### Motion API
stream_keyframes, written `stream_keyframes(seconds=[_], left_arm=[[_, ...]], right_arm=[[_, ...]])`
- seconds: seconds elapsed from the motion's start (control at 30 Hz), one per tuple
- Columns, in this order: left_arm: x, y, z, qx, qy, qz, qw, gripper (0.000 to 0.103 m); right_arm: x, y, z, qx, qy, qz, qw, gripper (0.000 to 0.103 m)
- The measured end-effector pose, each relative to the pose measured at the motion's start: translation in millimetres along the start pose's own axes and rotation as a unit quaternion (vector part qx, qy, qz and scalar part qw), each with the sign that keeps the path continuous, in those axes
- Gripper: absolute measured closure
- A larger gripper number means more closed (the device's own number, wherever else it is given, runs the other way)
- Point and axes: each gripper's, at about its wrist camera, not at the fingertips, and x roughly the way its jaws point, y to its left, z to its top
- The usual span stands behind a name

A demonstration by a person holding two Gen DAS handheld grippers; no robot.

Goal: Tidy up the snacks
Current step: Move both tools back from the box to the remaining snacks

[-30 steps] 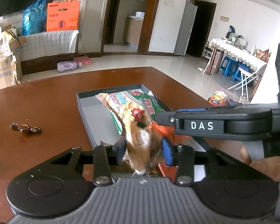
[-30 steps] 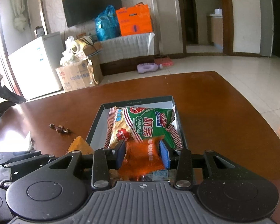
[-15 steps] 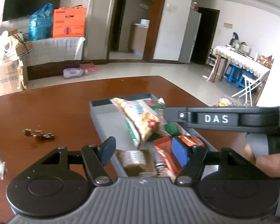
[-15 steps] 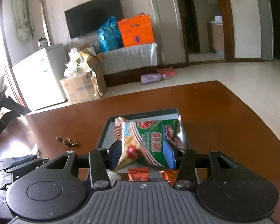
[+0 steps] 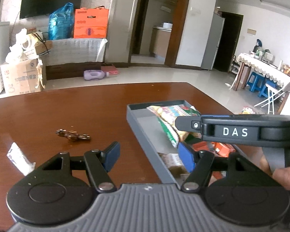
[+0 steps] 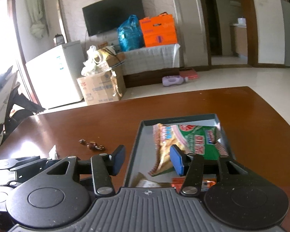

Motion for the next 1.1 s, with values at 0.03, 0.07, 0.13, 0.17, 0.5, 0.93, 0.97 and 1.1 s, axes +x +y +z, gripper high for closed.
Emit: stream_keyframes(seconds=[0.03,0.07,0.13,0.17,0.5,0.93,0.97,1.1], left_arm=[[-2,3,0,-0.001,0.0,0.003,1.0,0.036],[-3,6,0,-0.003,0.0,0.006,1.0,0.036],[-6,12,0,-0.007,0.003,0.015,0.9999,0.036],[-7,15,0,-0.009,0.002,0.019,0.9998,0.036],[-22,49,-6,-0.031,-0.004,0.068,0.9972,0.036],[-24,114,-31,-0.073,0.004,0.138,0.9877,0.036],[-24,118,-31,-0.076,0.005,0.146,0.9863,0.036],[-23,124,-31,-0.063,0.003,0.183,0.9812,0.036]], right_arm=[[1,3,0,-0.001,0.001,0.002,1.0,0.051],[2,5,0,-0.002,0.001,0.003,1.0,0.05],[3,10,1,-0.006,0.003,0.007,1.0,0.049],[4,13,1,-0.008,0.004,0.008,1.0,0.049],[23,54,0,-0.043,0.015,0.035,0.998,0.043],[66,100,-1,-0.072,0.032,0.055,0.995,0.042],[70,103,-1,-0.075,0.034,0.054,0.995,0.042],[87,110,-1,-0.081,0.04,0.05,0.995,0.042]])
